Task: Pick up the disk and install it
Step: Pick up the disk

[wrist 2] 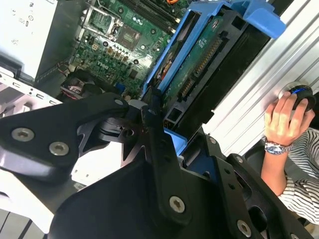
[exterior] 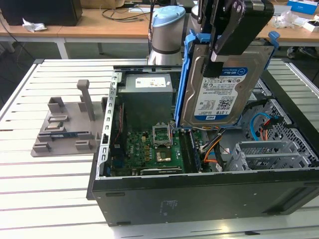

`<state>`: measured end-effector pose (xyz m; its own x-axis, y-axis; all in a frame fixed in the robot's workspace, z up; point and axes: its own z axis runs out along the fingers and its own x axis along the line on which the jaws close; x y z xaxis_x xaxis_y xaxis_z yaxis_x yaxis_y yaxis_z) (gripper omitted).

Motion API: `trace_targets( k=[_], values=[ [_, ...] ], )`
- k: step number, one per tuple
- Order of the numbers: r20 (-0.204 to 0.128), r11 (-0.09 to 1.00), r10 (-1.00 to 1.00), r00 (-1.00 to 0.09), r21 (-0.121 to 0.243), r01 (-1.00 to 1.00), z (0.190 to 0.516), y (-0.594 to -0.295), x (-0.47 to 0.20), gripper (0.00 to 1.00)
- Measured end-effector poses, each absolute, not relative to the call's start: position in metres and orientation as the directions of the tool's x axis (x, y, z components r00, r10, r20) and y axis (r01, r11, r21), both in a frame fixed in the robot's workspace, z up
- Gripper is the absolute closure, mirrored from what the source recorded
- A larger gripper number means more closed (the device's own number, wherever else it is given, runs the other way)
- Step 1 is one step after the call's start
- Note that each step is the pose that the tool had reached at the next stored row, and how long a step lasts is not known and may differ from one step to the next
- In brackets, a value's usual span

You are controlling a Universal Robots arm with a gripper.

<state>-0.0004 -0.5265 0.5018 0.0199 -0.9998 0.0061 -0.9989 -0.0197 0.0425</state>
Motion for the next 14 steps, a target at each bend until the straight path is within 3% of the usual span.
trace_targets(
  k=[14],
  values=[
    [0.006, -0.016, -1.0, 0.017, 0.044, -0.999, 0.497, -0.531, 0.036, 0.63]
  ],
)
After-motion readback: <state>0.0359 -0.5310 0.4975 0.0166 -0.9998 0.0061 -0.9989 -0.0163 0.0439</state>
